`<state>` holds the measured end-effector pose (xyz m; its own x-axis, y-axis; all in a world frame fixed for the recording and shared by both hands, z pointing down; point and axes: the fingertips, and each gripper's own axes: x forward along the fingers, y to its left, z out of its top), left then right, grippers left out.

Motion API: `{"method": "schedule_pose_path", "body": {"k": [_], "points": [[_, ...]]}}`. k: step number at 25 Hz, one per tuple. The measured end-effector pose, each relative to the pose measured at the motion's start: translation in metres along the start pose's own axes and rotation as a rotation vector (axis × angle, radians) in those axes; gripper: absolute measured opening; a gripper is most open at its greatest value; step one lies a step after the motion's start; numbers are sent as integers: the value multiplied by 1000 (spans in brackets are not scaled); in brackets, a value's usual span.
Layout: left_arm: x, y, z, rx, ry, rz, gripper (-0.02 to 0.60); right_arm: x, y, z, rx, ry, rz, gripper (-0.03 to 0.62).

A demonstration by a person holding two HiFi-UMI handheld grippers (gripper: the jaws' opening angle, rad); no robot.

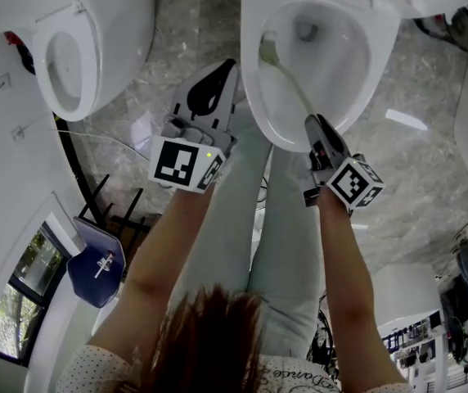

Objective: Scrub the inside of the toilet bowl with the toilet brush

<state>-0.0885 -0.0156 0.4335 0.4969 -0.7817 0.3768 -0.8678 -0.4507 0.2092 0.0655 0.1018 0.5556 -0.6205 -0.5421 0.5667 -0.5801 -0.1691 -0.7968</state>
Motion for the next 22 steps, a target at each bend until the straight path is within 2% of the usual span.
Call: {"method": "schedule_pose_path", "body": {"k": [9,16,22], "points": [[-11,-5,3,5,-15,22,3,-17,-1,-18,14,54,6,117],[-22,-11,2,-3,-17,42,3,-20,2,-19,-22,94,15,117],[-26,-21,1,-11,-16,45,2,-38,-3,-30,-33,185,18,118]]}}
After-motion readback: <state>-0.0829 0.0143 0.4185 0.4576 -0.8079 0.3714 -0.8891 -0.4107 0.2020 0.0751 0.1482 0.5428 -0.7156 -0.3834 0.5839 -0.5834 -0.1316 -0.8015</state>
